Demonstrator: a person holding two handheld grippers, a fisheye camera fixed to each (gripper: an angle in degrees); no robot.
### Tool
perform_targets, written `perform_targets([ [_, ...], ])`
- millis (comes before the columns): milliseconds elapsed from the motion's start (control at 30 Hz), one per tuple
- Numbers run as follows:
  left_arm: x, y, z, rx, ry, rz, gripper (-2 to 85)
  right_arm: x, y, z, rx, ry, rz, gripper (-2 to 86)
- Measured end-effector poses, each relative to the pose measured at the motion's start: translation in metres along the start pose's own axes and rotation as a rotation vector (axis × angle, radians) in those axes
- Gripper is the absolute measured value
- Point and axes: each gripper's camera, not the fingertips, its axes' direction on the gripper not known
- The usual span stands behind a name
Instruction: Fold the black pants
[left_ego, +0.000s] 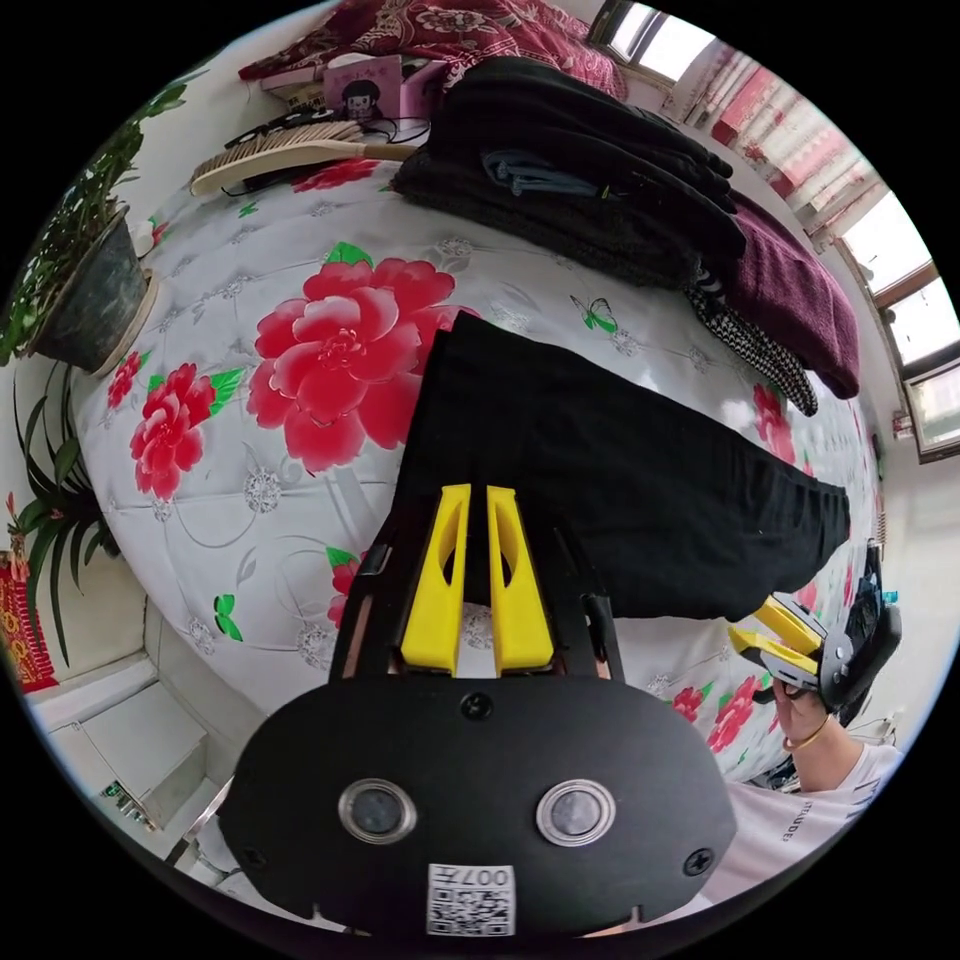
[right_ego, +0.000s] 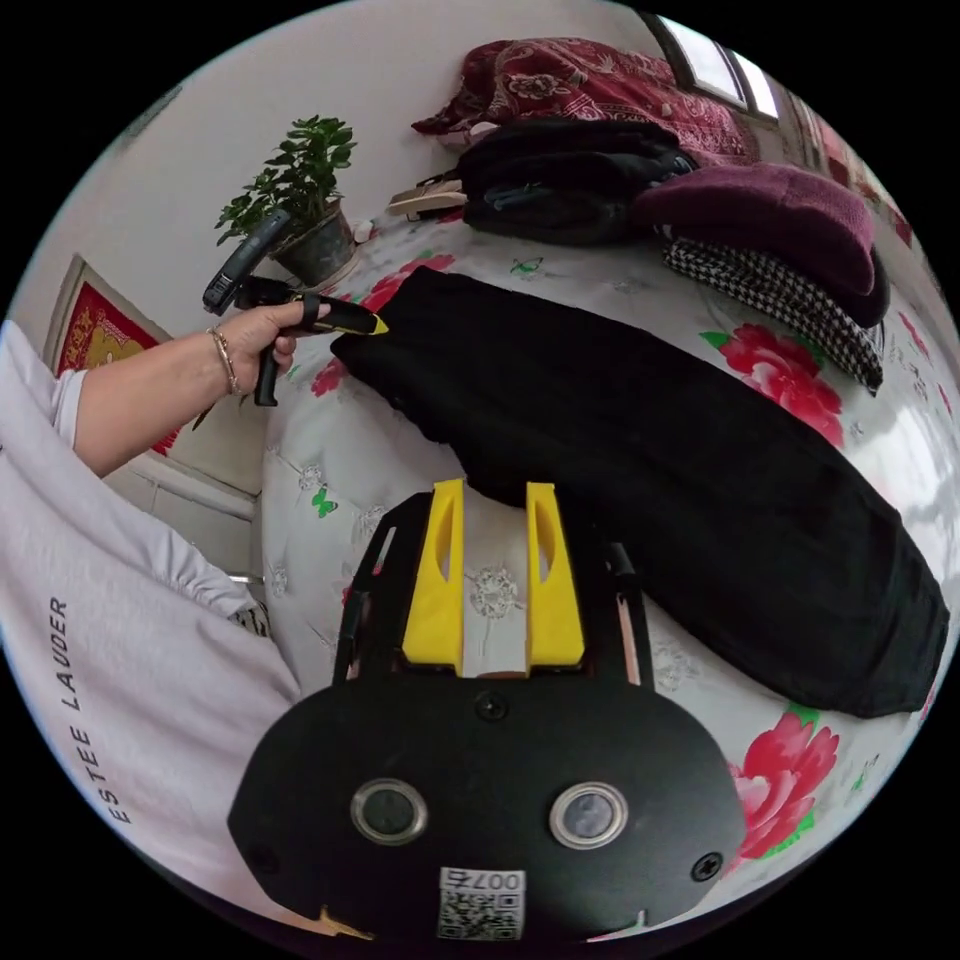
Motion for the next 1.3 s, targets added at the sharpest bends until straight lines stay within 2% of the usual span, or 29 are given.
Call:
perform_targets([
  [100, 0.005, 0.000, 0.006, 0.001, 0.002, 0.000, 1.6, -0.002, -0.009, 0.004, 0.021, 0.090, 0.008, 6.9],
  [233, 0.017, 0.002, 0.011, -0.001, -0.057, 0.016, -0.2, -0.003, -0.020, 0.016, -0.092, 0.139, -0.060, 3.0],
  [367, 0.037, 0.019, 0.020, -0.052, -0.353, 0.138, -0.9, -0.005, -0.004, 0.000, -0.108, -0.080, -0.106, 0.9],
  [433, 0.022, 0.035, 0.021, -0.057, -0.360, 0.100, -0.9, -0.017, 0.011, -0.002, -0.154, -0.241, -0.166, 0.5],
  [500, 0.005, 0.054, 0.016, -0.066, -0.326, 0.044, -1.0, -0.024, 0.021, -0.004, -0.149, -0.313, -0.191, 0.7],
  [600, -0.010, 0.070, 0.009, -0.122, -0.343, 0.003, -1.0, -0.021, 0.032, -0.022, -0.077, -0.307, -0.202, 2.2],
  [700, -0.025, 0.085, 0.000, -0.172, -0.313, -0.047, -0.9, 0.020, 0.037, -0.061, -0.013, -0.202, -0.121, 4.8],
  [767, -0.032, 0.094, -0.004, -0.184, -0.297, -0.081, -0.9, 0.062, 0.042, -0.095, 0.051, -0.006, -0.028, 5.9],
  [833, -0.035, 0.101, -0.007, -0.176, -0.273, -0.110, -0.9, 0.134, 0.050, -0.143, 0.118, 0.275, 0.146, 6.8],
  [933, -0.037, 0.104, -0.011, -0.147, -0.255, -0.149, -0.9, 0.219, 0.061, -0.196, 0.149, 0.533, 0.360, 7.6],
  [1033, -0.049, 0.106, -0.021, -0.113, -0.196, -0.216, -0.9, 0.283, 0.068, -0.227, 0.149, 0.634, 0.515, 7.7],
  [1300, -0.059, 0.099, -0.048, -0.050, -0.170, -0.194, -1.0, 0.344, 0.047, -0.202, -0.079, 0.649, 0.482, 4.1],
])
